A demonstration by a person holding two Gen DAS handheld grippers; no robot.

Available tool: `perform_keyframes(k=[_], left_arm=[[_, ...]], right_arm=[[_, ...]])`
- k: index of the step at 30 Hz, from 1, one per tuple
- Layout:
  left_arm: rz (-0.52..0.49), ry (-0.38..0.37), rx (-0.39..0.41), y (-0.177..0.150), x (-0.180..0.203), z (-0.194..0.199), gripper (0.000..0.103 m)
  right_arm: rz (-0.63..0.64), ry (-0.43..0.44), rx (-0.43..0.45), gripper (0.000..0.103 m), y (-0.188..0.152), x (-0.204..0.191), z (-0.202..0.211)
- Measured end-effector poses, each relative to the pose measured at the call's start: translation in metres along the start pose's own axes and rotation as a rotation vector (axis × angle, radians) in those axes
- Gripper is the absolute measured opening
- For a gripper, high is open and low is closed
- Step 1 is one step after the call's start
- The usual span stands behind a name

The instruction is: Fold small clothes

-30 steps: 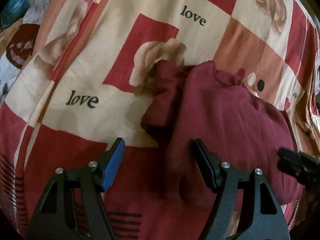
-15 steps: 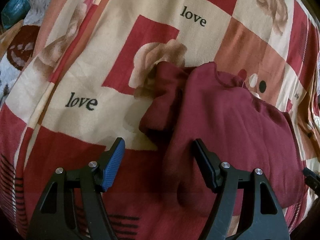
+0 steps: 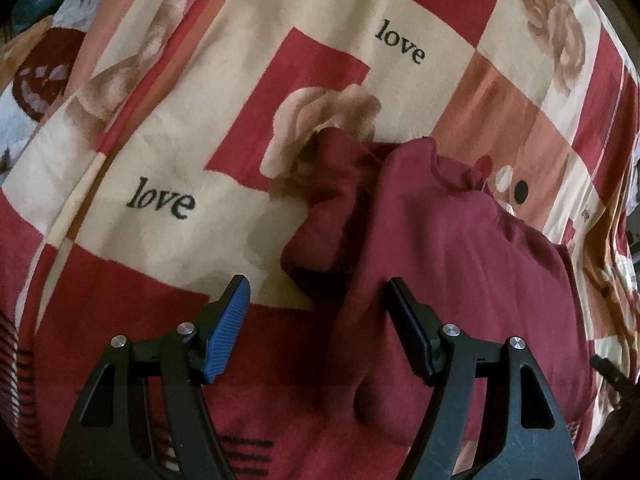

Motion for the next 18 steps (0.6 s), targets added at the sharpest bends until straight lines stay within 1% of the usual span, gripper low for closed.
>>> perform_keyframes(k=[2,5,7,10,14,17,18], left_arm=[[-0.016,0.011,-0.002,-0.001,0.0,0.002,0.071],[-0.045,0.03,0.011,-0.003,0.0,0.006,0.071],[-0.054,0.034,0.012,-0.003,-0.001,0.006,0.071],[-0.057,0.032,0.007,-0.004,-0.001,0.005,0.071],[-0.081,0.03,0.01,-0.006,-0.001,0.007,0.071],[-0.101,0.021,0.0,-0.008,-0.003,0.01,0.071],[-0.108,0.02,-0.005,-0.009,-0.005,0.012,0.071]], right_arm=[[0.019,0.039,-0.017,0.077,0.006,-0.017,-0.003],[0.116,0.094,-0.034,0.078,0.019,-0.06,-0.015],[0.173,0.15,-0.074,0.078,0.024,-0.097,-0.036],[0.219,0.17,-0.122,0.078,0.025,-0.134,-0.068],[0.256,0.217,-0.137,0.077,0.033,-0.186,-0.113],[0.291,0.231,-0.146,0.072,0.038,-0.223,-0.142],[0.302,0.242,-0.153,0.072,0.04,-0.236,-0.153]])
Point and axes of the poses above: each gripper's, at about its wrist camera, not at the fingertips, and z roughly against the way its jaws point, x to its right, y to its top, the point moved 7 cm from there along -z, roughly the way its jaws point, and after that the axes turned 8 degrees about x, right-handed, at the moved point
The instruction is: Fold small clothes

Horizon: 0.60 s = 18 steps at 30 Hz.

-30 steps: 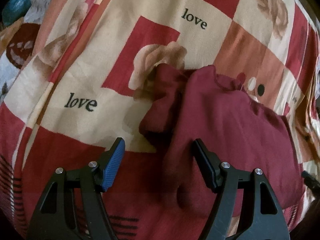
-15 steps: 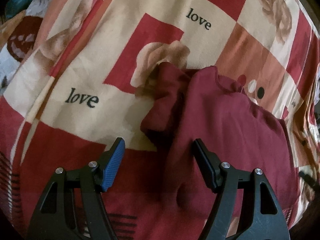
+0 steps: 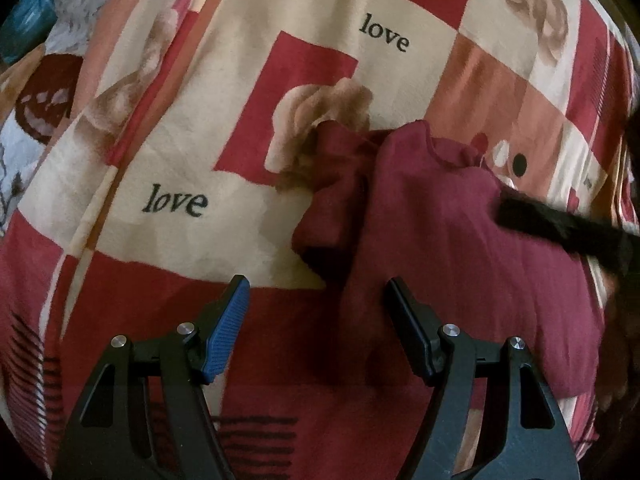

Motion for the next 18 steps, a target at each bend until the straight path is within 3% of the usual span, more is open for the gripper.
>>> perform_keyframes(k=[8,10,11,12,17,18], left_arm=[[0.026,-0.147,-0.051,-0.011,-0.01,0.014,0.071],[0.012,-0.145,-0.07,-0.015,-0.008,0.009,0.071],[0.001,-0.131,-0.08,-0.017,-0.008,0.006,0.071],[0.001,-0.126,-0.083,-0.018,-0.007,0.004,0.071],[0.005,-0.115,-0.077,-0.016,-0.005,0.002,0.071],[0.002,-0.112,-0.075,-0.016,-0.004,0.002,0.071]], right_arm=[[-0.085,0.027,-0.048,0.072,0.035,-0.007,-0.07],[-0.062,-0.006,-0.055,0.058,0.037,-0.005,-0.085],[-0.052,-0.033,-0.065,0.038,0.037,-0.003,-0.094],[-0.062,-0.046,-0.077,0.033,0.036,-0.001,-0.103],[-0.046,-0.067,-0.062,0.032,0.038,-0.007,-0.11],[-0.03,-0.074,-0.066,0.037,0.039,-0.01,-0.106]])
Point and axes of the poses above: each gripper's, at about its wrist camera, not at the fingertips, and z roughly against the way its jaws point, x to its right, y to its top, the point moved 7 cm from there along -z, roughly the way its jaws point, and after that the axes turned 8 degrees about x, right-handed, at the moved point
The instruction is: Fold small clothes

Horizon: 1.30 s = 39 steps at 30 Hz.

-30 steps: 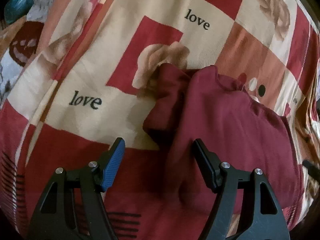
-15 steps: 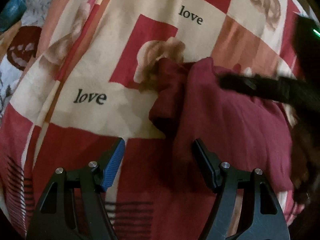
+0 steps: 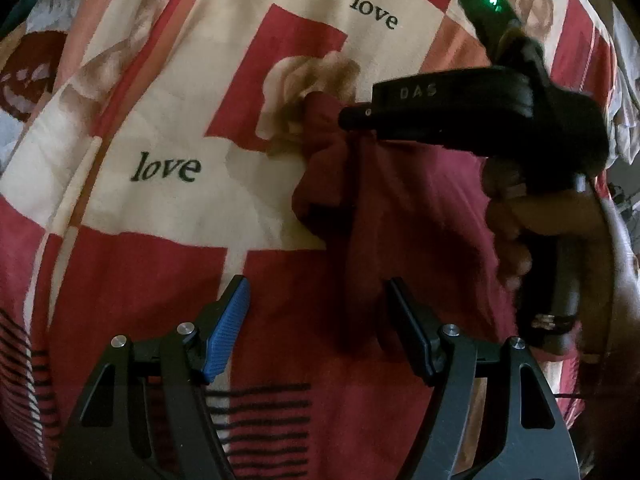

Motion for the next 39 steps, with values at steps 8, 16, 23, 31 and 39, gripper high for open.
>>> perform_keyframes(k=[8,16,23,31,39], left_arm=[[0.01,0.015,0.01,0.004,0.004,-0.005,0.071],[0.028,0.013,0.074,0.018,0.012,-0.011,0.071],[0.067,0.001,0.083,0.03,0.021,-0.036,0.07],[0.055,0.009,0.1,0.035,0.028,-0.036,0.054],[0.023,-0.029,0.121,0.035,0.035,-0.03,0.028]], right_arm=[[0.135,-0.136,-0.075,0.083,-0.01,-0.027,-0.023],[0.029,-0.006,0.053,0.025,-0.009,-0.007,0.017],[-0.026,0.061,0.074,0.018,-0.016,0.014,0.043],[-0.026,0.069,0.065,0.018,-0.014,0.018,0.046],[-0.04,0.079,0.054,0.018,-0.015,0.02,0.048]])
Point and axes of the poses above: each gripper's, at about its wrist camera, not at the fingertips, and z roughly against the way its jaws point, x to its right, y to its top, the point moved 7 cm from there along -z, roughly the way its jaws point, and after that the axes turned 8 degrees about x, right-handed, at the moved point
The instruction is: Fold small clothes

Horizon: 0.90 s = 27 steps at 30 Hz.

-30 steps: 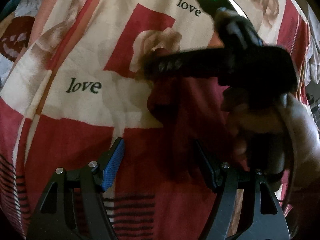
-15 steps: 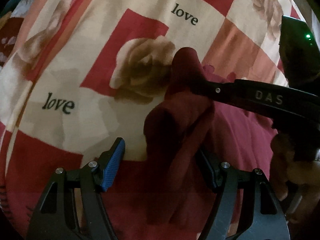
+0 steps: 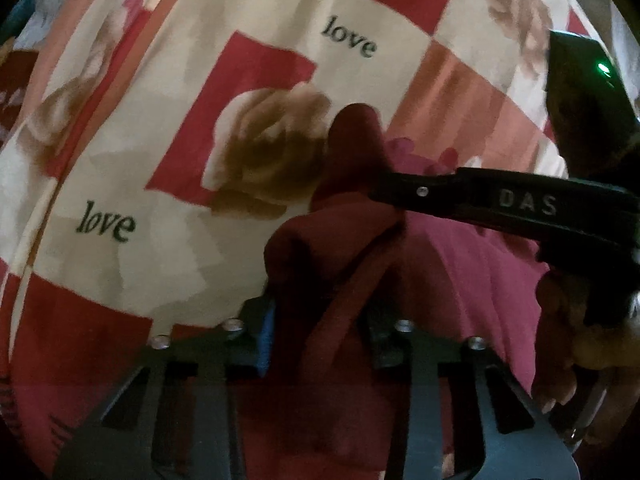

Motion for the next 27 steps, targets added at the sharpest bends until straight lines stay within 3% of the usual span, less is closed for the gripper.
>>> perform_keyframes(k=[2,3,4,5,6,12,18,19,21,23,24,25,27], left_arm=[[-0.009,-0.024,0.019,0.002,0.004,0.005,0.026],[-0.002,-0.038,0.026,0.003,0.005,0.008,0.025],[0.009,-0.053,0.033,0.005,0.006,0.01,0.025],[0.016,-0.069,0.043,0.007,0.007,0.014,0.025],[0.015,-0.081,0.053,0.009,0.009,0.019,0.024],[-0.048,-0.083,0.068,0.009,0.028,0.02,0.024],[-0.08,-0.088,0.067,0.006,0.036,0.022,0.024],[-0.092,-0.088,0.064,0.005,0.038,0.022,0.024],[-0.113,-0.108,0.046,0.0,0.039,0.027,0.024],[-0.149,-0.097,0.033,-0.002,0.04,0.032,0.026],[-0.165,-0.091,0.026,-0.004,0.04,0.035,0.037],[-0.182,-0.077,0.023,-0.006,0.038,0.039,0.058],[-0.178,-0.056,0.039,-0.007,0.035,0.043,0.074]], right_arm=[[-0.001,0.006,-0.009,0.019,0.003,0.0,0.001],[0.0,0.006,-0.012,0.029,0.005,-0.001,0.003],[0.001,-0.003,-0.014,0.042,0.008,0.0,0.006],[-0.002,-0.015,-0.011,0.07,0.011,0.001,0.008],[-0.013,-0.029,-0.003,0.083,0.014,0.003,0.011],[-0.072,-0.018,-0.061,0.083,0.025,0.005,-0.005],[0.059,-0.027,-0.127,0.082,0.021,-0.018,-0.03],[0.069,-0.049,-0.129,0.077,0.019,-0.016,-0.032],[0.073,-0.053,-0.123,0.035,0.016,-0.01,-0.031],[0.079,-0.042,-0.066,0.028,0.017,-0.005,-0.016],[0.079,-0.027,-0.046,0.026,0.017,-0.003,-0.009],[0.074,-0.016,-0.029,0.026,0.018,-0.002,-0.002],[0.06,-0.001,0.002,0.025,0.018,0.003,0.014]])
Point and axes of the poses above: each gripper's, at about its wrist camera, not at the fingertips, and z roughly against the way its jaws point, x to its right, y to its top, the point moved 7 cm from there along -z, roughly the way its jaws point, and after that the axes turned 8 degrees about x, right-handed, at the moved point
